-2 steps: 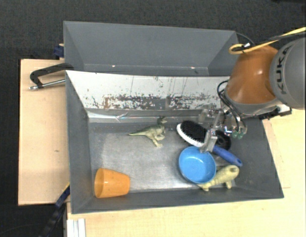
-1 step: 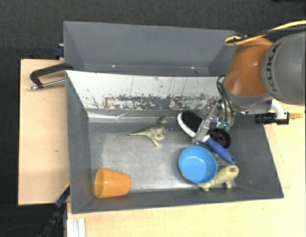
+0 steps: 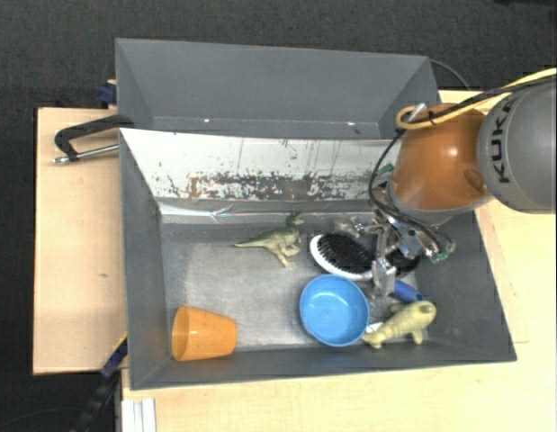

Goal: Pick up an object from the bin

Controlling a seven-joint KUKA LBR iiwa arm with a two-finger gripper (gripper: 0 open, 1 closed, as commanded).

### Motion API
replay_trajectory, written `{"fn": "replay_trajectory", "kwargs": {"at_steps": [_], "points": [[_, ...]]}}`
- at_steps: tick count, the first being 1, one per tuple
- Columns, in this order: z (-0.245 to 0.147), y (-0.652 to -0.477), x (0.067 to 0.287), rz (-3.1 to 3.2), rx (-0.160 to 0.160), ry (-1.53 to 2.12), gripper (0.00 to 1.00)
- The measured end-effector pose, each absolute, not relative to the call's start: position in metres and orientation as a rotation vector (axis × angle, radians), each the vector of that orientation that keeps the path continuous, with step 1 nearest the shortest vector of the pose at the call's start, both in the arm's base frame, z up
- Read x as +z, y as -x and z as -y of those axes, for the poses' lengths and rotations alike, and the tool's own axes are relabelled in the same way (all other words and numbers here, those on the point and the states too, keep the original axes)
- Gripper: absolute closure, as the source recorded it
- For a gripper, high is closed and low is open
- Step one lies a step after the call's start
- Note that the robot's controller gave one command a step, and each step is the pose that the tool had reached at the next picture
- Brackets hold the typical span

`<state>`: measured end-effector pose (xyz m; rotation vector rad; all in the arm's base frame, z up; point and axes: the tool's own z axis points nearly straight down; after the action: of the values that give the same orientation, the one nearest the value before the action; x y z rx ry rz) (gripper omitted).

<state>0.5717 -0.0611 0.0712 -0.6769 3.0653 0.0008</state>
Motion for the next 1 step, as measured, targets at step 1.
{"fn": "replay_trajectory", "kwargs": {"at_steps": [1], "points": [[0.0602, -0.5733, 0.0725, -3.063, 0.001, 0.673, 0.00]]}}
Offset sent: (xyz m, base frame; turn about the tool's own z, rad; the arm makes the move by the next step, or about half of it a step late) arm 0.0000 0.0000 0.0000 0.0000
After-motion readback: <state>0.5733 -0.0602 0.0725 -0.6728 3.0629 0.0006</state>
